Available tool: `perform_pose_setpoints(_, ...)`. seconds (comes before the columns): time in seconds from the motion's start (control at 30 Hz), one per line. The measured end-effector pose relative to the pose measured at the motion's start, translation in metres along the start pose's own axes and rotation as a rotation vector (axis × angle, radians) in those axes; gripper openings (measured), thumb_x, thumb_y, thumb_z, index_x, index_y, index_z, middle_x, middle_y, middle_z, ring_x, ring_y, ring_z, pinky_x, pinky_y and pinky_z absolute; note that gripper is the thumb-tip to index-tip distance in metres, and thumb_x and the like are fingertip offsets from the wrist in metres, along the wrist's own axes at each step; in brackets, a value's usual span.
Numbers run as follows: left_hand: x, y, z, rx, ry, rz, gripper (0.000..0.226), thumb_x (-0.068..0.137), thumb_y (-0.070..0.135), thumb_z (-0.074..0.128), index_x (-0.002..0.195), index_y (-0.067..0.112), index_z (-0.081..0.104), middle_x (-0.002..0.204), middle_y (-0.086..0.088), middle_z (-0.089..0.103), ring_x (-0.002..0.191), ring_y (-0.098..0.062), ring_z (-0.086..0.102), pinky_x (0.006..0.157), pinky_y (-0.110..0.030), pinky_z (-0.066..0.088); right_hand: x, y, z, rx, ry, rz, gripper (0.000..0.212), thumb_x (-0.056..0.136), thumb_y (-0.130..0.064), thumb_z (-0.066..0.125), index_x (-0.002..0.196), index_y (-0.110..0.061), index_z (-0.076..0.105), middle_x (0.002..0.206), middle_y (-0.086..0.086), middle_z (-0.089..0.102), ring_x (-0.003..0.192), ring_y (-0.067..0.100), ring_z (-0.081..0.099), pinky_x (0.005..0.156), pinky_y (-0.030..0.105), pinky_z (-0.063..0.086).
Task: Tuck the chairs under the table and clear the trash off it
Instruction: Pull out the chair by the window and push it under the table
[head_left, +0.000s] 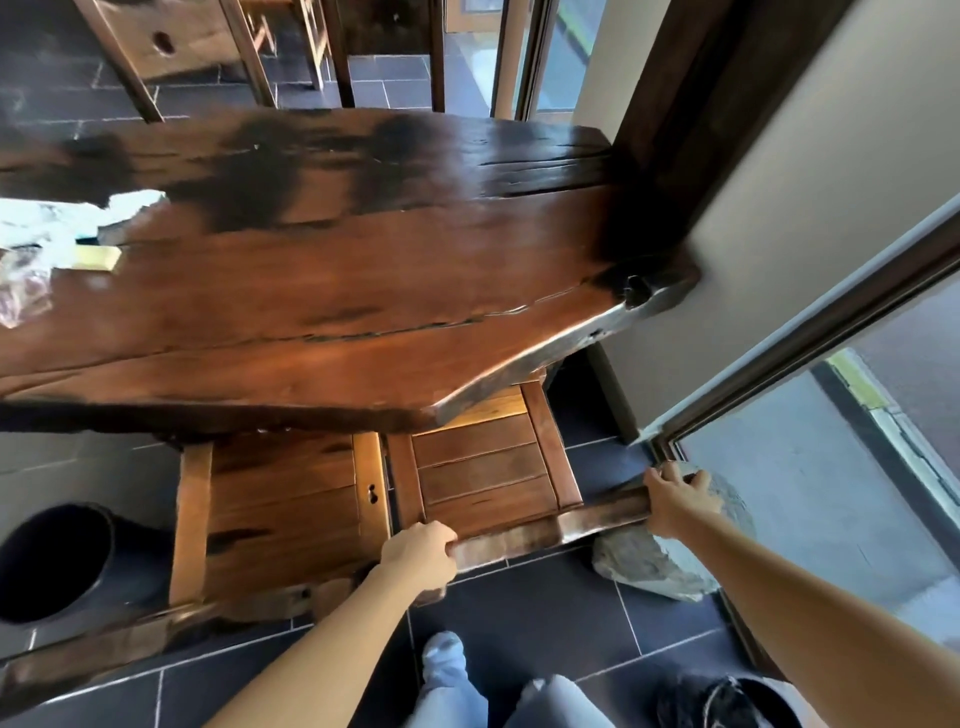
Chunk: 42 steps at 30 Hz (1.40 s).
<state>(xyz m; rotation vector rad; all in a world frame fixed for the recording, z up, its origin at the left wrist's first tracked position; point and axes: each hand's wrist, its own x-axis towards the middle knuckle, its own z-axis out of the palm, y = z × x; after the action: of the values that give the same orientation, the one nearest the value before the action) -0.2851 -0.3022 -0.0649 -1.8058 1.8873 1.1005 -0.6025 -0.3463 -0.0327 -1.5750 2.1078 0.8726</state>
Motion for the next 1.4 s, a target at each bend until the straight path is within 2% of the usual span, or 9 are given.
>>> perform_pose_setpoints(0.07, 0.004, 0.002, -0.003, -0.026, -0.046, -0.019, 0.046, 0.092, 0.025, 0.05, 0.138, 0.025, 0.047, 0.138, -0.002, 0.054, 0.122, -0.025, 0.054, 0.099, -0.036, 0.047, 0.0, -0.006, -0.002, -0.157, 0.025, -0.03, 0.069, 0.082, -0.024, 0.06, 0.144, -0.022, 0.028, 0.151, 0.002, 0.026, 0.14, 0.035, 0.019, 0.111, 0.064, 0.017)
perform_pose_setpoints(0.17, 0.005, 0.005, -0.007, -0.028, -0.1, -0.057, 0.049, 0.09, 0.021, 0.049, 0.138, 0.025, 0.046, 0.139, -0.002, 0.053, 0.123, -0.025, 0.053, 0.099, -0.036, 0.047, -0.001, -0.024, 0.009, -0.377, 0.063, -0.164, 0.074, 0.081, -0.034, 0.064, 0.143, -0.015, 0.03, 0.147, 0.004, 0.033, 0.139, 0.027, 0.024, 0.11, 0.07, 0.005)
perform_pose_setpoints(0.33, -0.003, 0.02, -0.006, 0.157, -0.106, -0.107, 0.062, 0.079, 0.032, 0.067, 0.136, 0.022, 0.046, 0.132, -0.004, 0.057, 0.118, -0.025, 0.056, 0.09, -0.034, 0.049, 0.002, -0.04, 0.026, -0.386, 0.049, -0.17, 0.064, 0.085, -0.022, 0.058, 0.143, -0.025, 0.031, 0.145, 0.002, 0.036, 0.141, 0.031, 0.018, 0.095, 0.084, -0.007)
perform_pose_setpoints(0.4, -0.006, 0.024, -0.004, 0.193, -0.073, -0.146, 0.056, 0.08, 0.027, 0.067, 0.133, 0.022, 0.049, 0.128, -0.004, 0.059, 0.116, -0.025, 0.057, 0.089, -0.034, 0.049, 0.007, -0.039, 0.024, -0.383, 0.054, -0.248, 0.071, 0.083, -0.026, 0.062, 0.145, -0.026, 0.028, 0.148, 0.004, 0.032, 0.144, 0.033, 0.011, 0.097, 0.082, -0.005)
perform_pose_setpoints(0.53, -0.004, 0.029, -0.004, 0.239, -0.05, -0.22, 0.047, 0.083, 0.014, 0.06, 0.129, 0.02, 0.054, 0.123, -0.005, 0.062, 0.112, -0.025, 0.06, 0.089, -0.034, 0.051, 0.016, -0.059, 0.025, -0.342, 0.09, -0.622, 0.068, 0.079, -0.024, 0.069, 0.139, -0.02, 0.037, 0.14, 0.002, 0.042, 0.137, 0.024, 0.031, 0.114, 0.059, 0.008)
perform_pose_setpoints(0.6, -0.007, 0.032, -0.004, 0.259, -0.054, -0.239, 0.042, 0.083, 0.013, 0.061, 0.125, 0.018, 0.058, 0.119, -0.006, 0.063, 0.109, -0.026, 0.061, 0.087, -0.034, 0.051, 0.009, -0.076, 0.021, -0.21, -0.012, -0.598, 0.07, 0.079, -0.027, 0.07, 0.139, -0.02, 0.035, 0.14, 0.002, 0.044, 0.135, 0.023, 0.036, 0.114, 0.051, 0.019)
perform_pose_setpoints(0.83, -0.011, 0.029, -0.006, 0.233, -0.035, -0.214, 0.032, 0.088, 0.015, 0.054, 0.12, 0.013, 0.058, 0.119, -0.01, 0.063, 0.11, -0.03, 0.06, 0.086, -0.035, 0.048, -0.025, -0.121, 0.03, -0.129, 0.139, -0.911, 0.077, 0.081, -0.012, 0.065, 0.144, -0.027, 0.025, 0.148, -0.004, 0.034, 0.142, 0.02, 0.023, 0.115, 0.056, 0.015)
perform_pose_setpoints(1.0, -0.02, 0.027, -0.002, 0.235, 0.057, -0.173, 0.031, 0.091, 0.019, 0.053, 0.121, 0.011, 0.056, 0.123, -0.011, 0.061, 0.116, -0.03, 0.058, 0.089, -0.037, 0.047, -0.06, -0.166, 0.035, -0.15, -0.023, -0.75, 0.083, 0.081, -0.001, 0.063, 0.148, -0.022, 0.02, 0.143, 0.005, 0.042, 0.137, 0.029, 0.034, 0.114, 0.058, 0.017)
perform_pose_setpoints(1.4, -0.035, 0.023, 0.006, 0.247, 0.126, -0.072, 0.033, 0.092, 0.025, 0.055, 0.121, 0.01, 0.054, 0.122, -0.011, 0.061, 0.113, -0.03, 0.058, 0.089, -0.038, 0.047, -0.066, -0.157, 0.052, -0.211, 0.12, -0.756, 0.076, 0.083, -0.007, 0.061, 0.146, -0.026, 0.023, 0.139, 0.002, 0.047, 0.133, 0.025, 0.041, 0.11, 0.041, 0.03)
